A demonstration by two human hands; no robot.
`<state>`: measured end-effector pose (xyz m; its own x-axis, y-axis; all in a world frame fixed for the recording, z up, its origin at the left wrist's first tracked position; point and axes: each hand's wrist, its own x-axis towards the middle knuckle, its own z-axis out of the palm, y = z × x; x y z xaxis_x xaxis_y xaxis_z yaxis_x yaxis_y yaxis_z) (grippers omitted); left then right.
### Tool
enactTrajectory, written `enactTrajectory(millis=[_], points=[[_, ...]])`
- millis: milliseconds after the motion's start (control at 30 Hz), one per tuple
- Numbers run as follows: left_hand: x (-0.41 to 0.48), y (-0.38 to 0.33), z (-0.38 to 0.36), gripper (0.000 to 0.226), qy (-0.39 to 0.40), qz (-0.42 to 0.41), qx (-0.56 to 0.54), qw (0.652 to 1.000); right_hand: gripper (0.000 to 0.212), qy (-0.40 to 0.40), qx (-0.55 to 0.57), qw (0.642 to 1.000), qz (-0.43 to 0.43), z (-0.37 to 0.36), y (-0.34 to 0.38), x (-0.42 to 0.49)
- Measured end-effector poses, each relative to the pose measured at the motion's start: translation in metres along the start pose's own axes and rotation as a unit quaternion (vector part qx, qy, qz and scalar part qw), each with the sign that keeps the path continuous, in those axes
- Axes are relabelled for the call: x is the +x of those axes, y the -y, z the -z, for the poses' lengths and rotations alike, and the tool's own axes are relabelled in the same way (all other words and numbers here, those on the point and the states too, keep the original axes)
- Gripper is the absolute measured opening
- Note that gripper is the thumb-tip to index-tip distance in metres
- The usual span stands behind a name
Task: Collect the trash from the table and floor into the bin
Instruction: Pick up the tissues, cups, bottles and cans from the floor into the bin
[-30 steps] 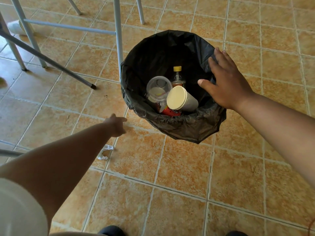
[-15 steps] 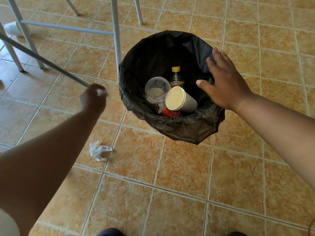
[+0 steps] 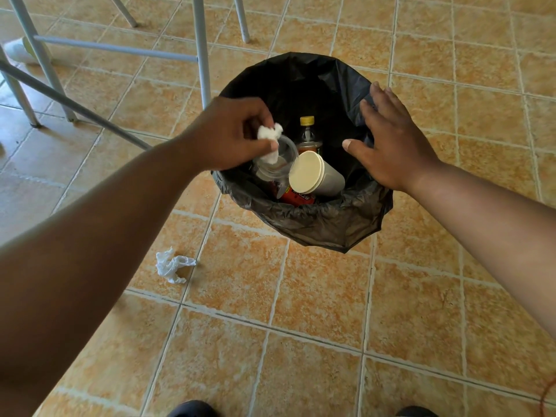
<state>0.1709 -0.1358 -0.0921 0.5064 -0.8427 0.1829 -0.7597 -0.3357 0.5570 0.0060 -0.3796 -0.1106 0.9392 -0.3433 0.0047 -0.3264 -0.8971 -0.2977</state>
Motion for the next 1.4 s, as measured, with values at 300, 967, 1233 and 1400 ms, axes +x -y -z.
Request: enactTrajectory(millis=[300,967,1233,1400], points=[[-0.007,0.002,0.003,0.034,-0.029,-0.041,0.044,0.998,0.076,0.001,-0.002,1.000,-0.002,0.002,0.002,-0.001],[-0.162,0.121,-0.090,0.097,0.383,0.454,0.263,0.761,0.077,0.017,-0.009,1.000,-0.011,0.003,0.003,-0.002],[-0.187,0.115,-0.111,0.074,0.444,0.402,0.268,0.755,0.077,0.017,-0.009,1.000,-0.008,0.002,0.003,-0.001],[-0.168,0.124,-0.100,0.020,0.399,0.350,0.283,0.799,0.076,0.006,0.000,1.000,-0.010,0.003,0.003,0.000]])
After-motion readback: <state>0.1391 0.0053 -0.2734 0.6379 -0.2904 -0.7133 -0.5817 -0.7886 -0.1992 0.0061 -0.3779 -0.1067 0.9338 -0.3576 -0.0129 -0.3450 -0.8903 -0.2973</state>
